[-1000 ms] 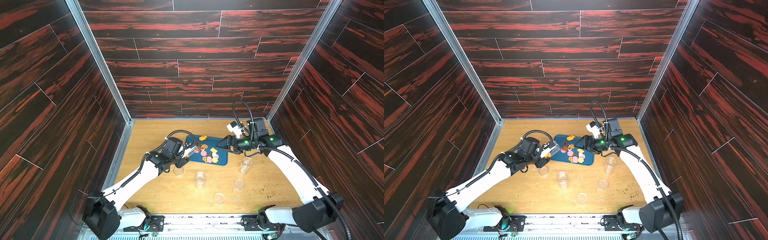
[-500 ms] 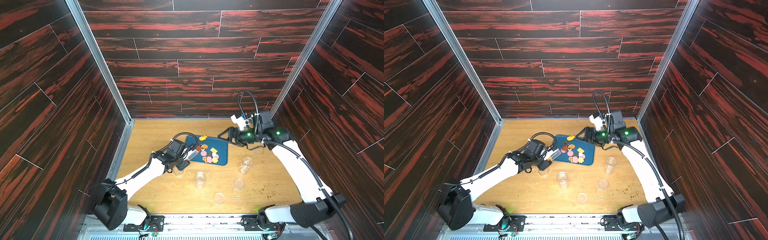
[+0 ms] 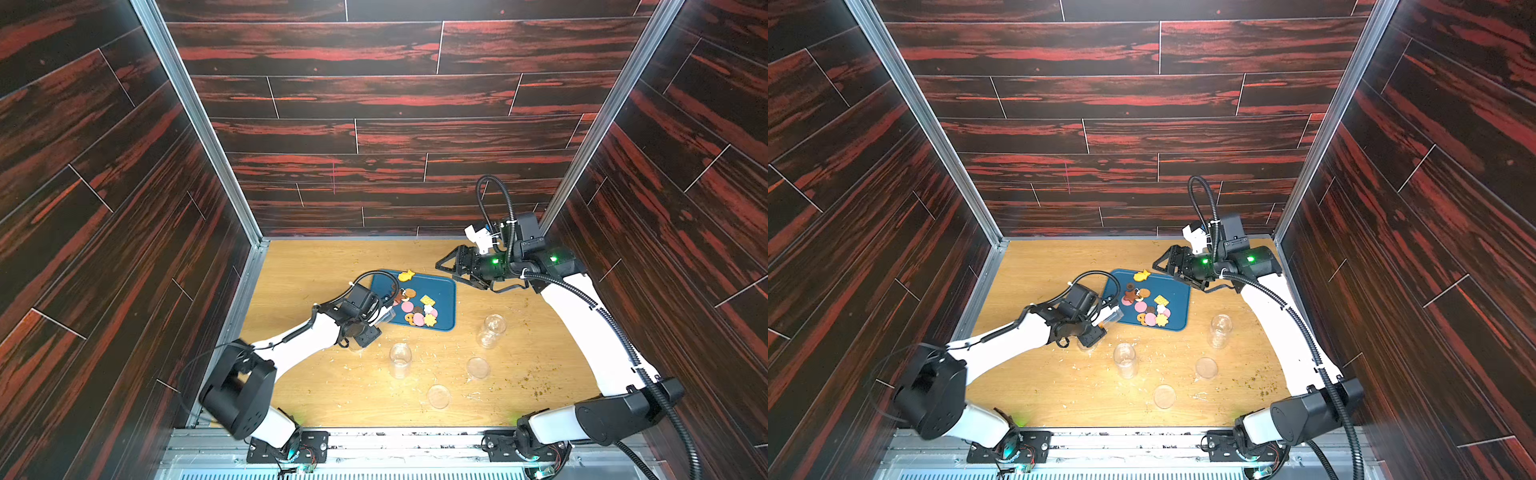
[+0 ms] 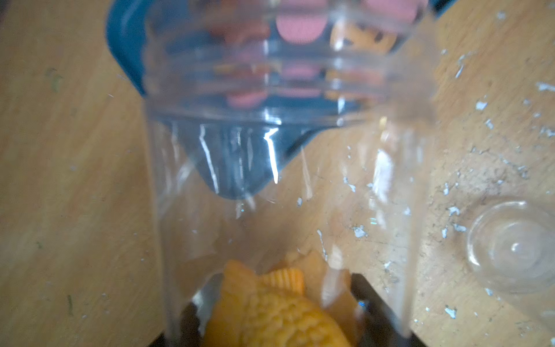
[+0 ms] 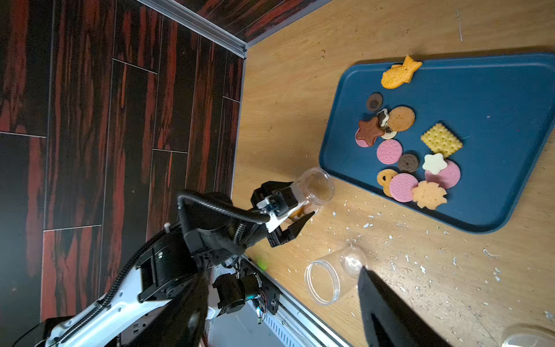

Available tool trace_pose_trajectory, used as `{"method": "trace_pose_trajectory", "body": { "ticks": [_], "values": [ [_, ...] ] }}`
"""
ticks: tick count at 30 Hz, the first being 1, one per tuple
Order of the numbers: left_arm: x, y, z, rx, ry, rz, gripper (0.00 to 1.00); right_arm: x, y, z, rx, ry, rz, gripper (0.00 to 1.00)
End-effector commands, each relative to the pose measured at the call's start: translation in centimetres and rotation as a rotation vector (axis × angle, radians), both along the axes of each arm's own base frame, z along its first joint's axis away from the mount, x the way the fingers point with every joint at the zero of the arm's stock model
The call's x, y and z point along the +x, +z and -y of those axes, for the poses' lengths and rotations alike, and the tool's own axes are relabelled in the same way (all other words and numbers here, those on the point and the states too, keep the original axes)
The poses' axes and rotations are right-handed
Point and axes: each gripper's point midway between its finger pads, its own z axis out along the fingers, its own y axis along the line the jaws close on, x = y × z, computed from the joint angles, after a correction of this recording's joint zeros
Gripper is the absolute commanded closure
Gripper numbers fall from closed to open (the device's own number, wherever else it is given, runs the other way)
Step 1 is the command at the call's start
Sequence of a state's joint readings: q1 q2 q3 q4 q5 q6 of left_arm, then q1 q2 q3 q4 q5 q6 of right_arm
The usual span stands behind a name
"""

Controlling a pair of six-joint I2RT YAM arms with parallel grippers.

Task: Pour the cookies out of the jar
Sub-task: Pour the cookies in the jar onto the tray.

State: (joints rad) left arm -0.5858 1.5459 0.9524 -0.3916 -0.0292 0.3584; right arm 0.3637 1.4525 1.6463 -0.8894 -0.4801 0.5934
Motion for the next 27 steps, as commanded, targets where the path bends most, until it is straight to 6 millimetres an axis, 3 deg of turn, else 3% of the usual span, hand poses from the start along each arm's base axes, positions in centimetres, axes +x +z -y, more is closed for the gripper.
{"method": "trace_pose_trajectory", "body": {
  "ticks": [1, 10, 20, 27],
  "values": [
    [0.6, 0.6, 0.6, 0.005, -0.023, -0.003, 0.44, 1.2, -0.3, -0.5, -0.010, 0.009, 0.006, 0.19],
    [1.8, -0.3, 1.1, 0.054, -0.015, -0.053, 0.44, 2.4, 1.0, -1.8, 0.013, 0.073, 0.028, 0.19],
    [2.6, -1.4, 0.7, 0.142, -0.008, -0.119, 0.42, 2.7, 0.1, -2.0, -0.024, 0.118, 0.012, 0.18],
    [3.1, -1.0, 0.5, 0.184, 0.015, -0.150, 0.42, 2.3, -1.7, -1.5, -0.063, 0.110, -0.015, 0.18]
  ]
}}
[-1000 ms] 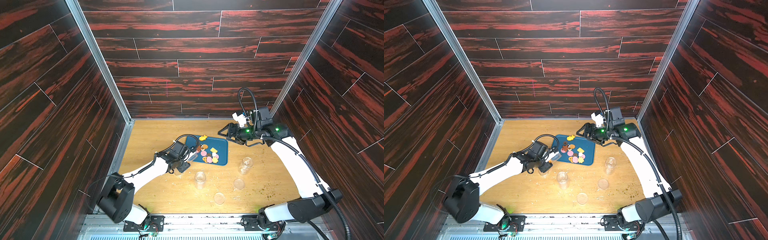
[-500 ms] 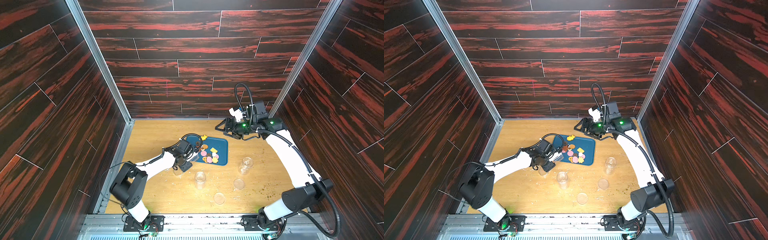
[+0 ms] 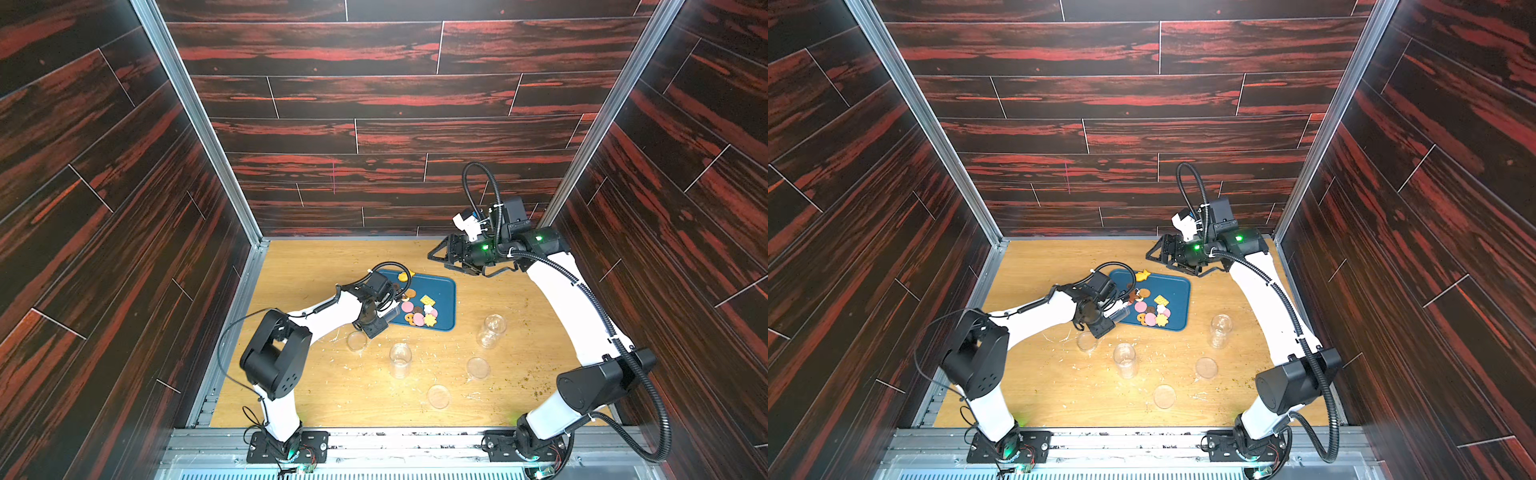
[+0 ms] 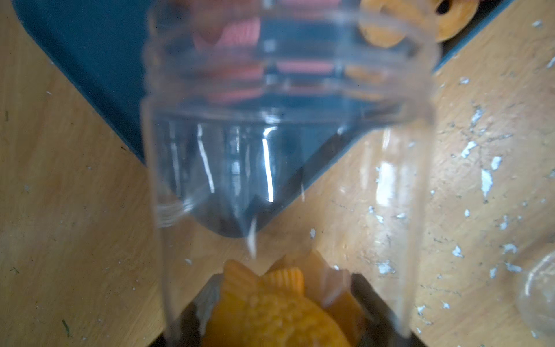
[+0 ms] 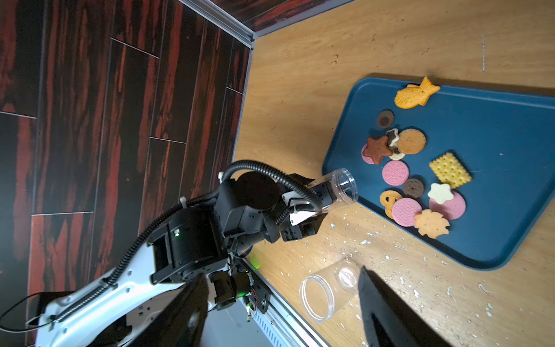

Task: Pour the cookies out of the jar
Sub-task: Pour the cookies in the jar onto the tray.

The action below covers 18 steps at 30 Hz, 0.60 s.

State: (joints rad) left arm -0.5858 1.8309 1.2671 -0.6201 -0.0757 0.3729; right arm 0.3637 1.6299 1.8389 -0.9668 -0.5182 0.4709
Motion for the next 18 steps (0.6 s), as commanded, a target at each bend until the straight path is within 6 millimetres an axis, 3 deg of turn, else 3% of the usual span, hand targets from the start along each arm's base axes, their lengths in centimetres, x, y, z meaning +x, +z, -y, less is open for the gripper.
{"method": "trace_pose_trajectory", "body": {
  "ticks": [1, 8, 18],
  "values": [
    [0.1, 1.1, -0.8, 0.049, 0.018, -0.011, 0.42, -0.6, -1.8, 0.3, -0.032, 0.006, -0.038, 0.19],
    [0.5, 2.0, -1.9, 0.124, 0.044, -0.015, 0.42, -0.8, -4.3, 1.3, -0.088, -0.049, -0.087, 0.18],
    [0.6, 2.7, -2.5, 0.171, 0.067, -0.028, 0.41, -1.3, -5.8, 1.4, -0.116, -0.019, -0.118, 0.19]
  ]
}}
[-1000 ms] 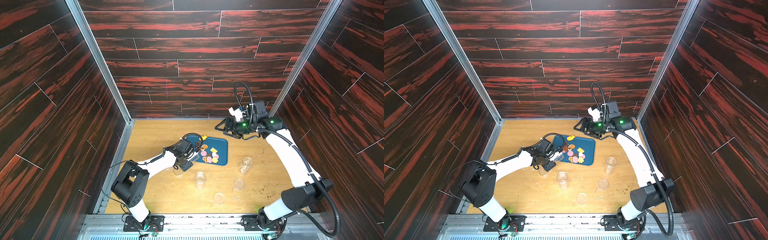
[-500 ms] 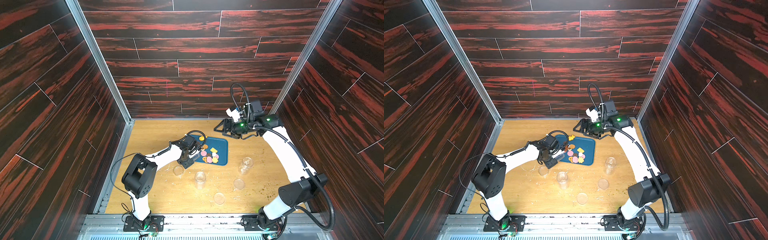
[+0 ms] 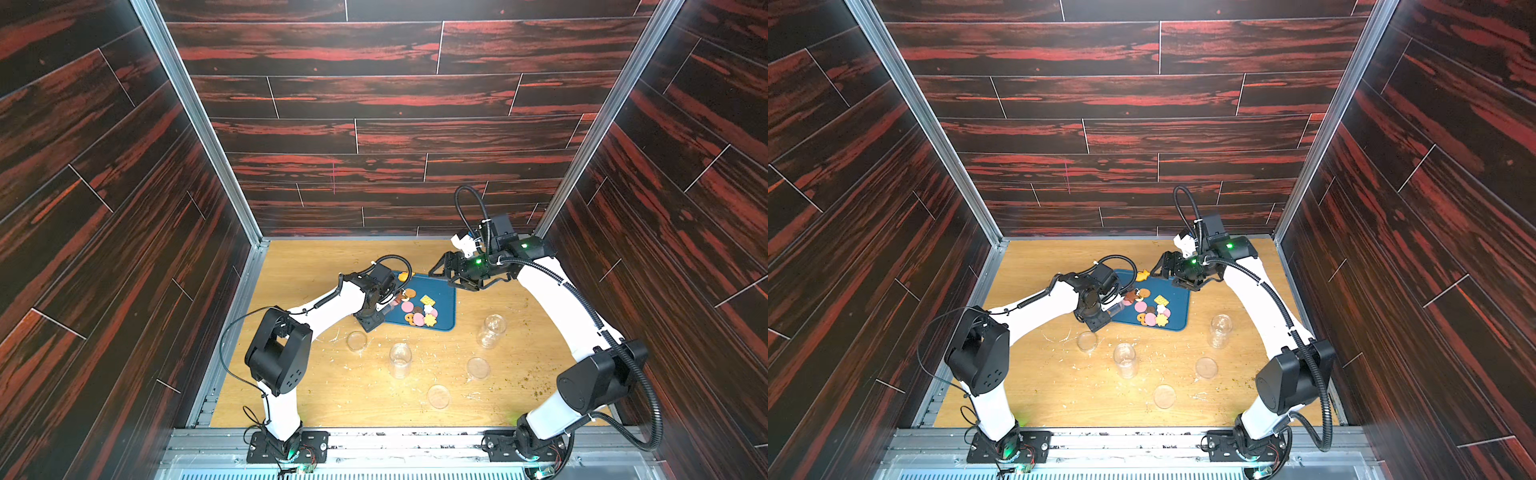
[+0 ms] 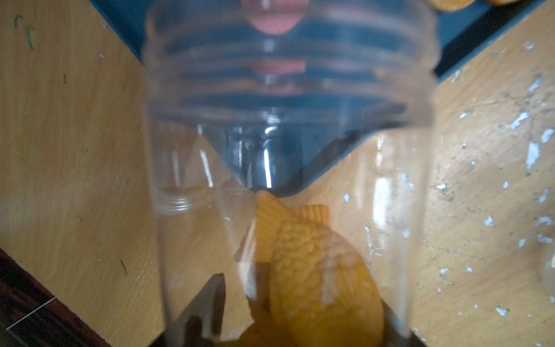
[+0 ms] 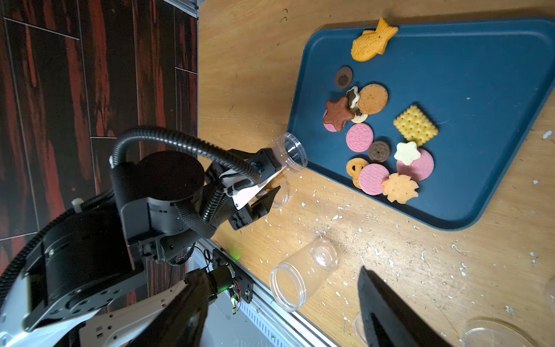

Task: Pour the cookies out of the jar
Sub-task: Pour the cookies in the jar onto the tray.

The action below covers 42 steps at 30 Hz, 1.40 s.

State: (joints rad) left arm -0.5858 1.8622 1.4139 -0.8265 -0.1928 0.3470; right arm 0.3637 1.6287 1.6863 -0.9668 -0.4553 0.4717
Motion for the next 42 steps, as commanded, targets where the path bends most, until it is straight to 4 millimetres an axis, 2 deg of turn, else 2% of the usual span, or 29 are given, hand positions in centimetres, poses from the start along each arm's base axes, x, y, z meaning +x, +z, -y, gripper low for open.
{"method": "trace_pose_trajectory", "body": {
  "ticks": [1, 23, 36, 42],
  "values": [
    [0.1, 0.5, -0.4, 0.033, 0.012, -0.018, 0.41, -0.8, 0.0, 0.3, -0.026, 0.025, 0.005, 0.19],
    [0.7, 0.5, 0.4, 0.043, 0.018, -0.065, 0.40, -0.8, -0.1, 0.5, -0.032, 0.030, 0.013, 0.19],
    [0.8, 1.3, 1.8, -0.011, 0.133, -0.117, 0.40, -0.7, 0.0, 0.7, -0.052, 0.030, 0.027, 0.18],
    [0.2, 1.1, 2.3, -0.036, 0.182, -0.168, 0.38, -0.9, 0.0, 0.7, -0.048, 0.027, 0.029, 0.18]
  ]
}}
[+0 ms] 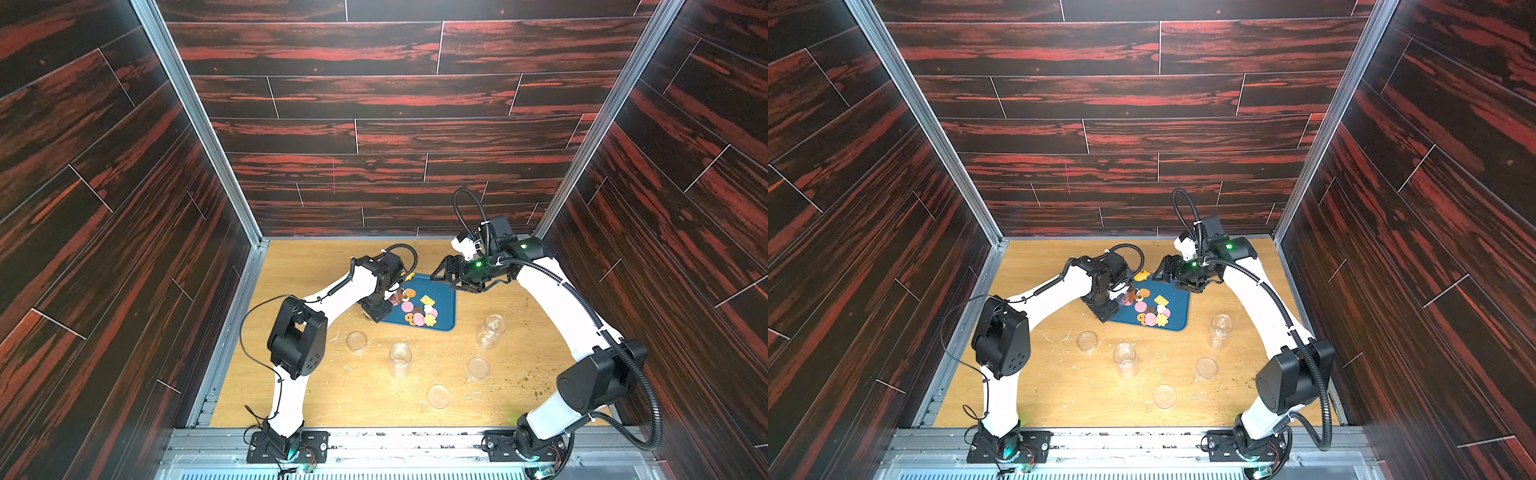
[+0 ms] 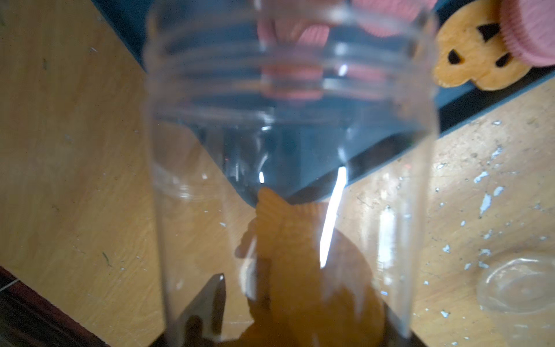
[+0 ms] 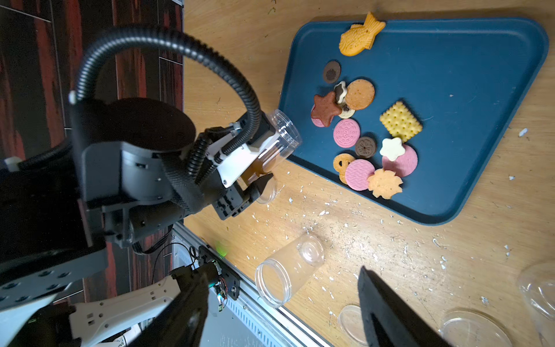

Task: Pour the cookies out of the jar
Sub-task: Pour the cookies in the jar onto the tray.

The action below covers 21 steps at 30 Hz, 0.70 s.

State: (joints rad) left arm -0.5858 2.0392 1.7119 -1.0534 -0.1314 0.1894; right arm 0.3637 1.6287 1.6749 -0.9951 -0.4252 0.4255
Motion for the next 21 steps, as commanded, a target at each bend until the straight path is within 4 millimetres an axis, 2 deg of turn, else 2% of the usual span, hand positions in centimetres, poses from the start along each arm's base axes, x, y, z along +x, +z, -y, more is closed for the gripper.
{"method": "trace_pose_trajectory", "body": {
  "ticks": [1, 10, 21],
  "values": [
    [-1.3, 0.4, 0.2, -0.012, 0.044, -0.064, 0.38, -0.6, 1.0, 0.2, 0.002, 0.008, 0.026, 0.19],
    [-2.6, 0.5, 0.8, -0.049, 0.076, -0.143, 0.38, -0.9, 1.0, 0.1, 0.014, 0.012, 0.023, 0.19],
    [-3.1, 1.2, 3.0, -0.160, 0.161, -0.206, 0.38, -1.1, 1.1, -0.1, 0.026, 0.025, 0.017, 0.19]
  ]
}}
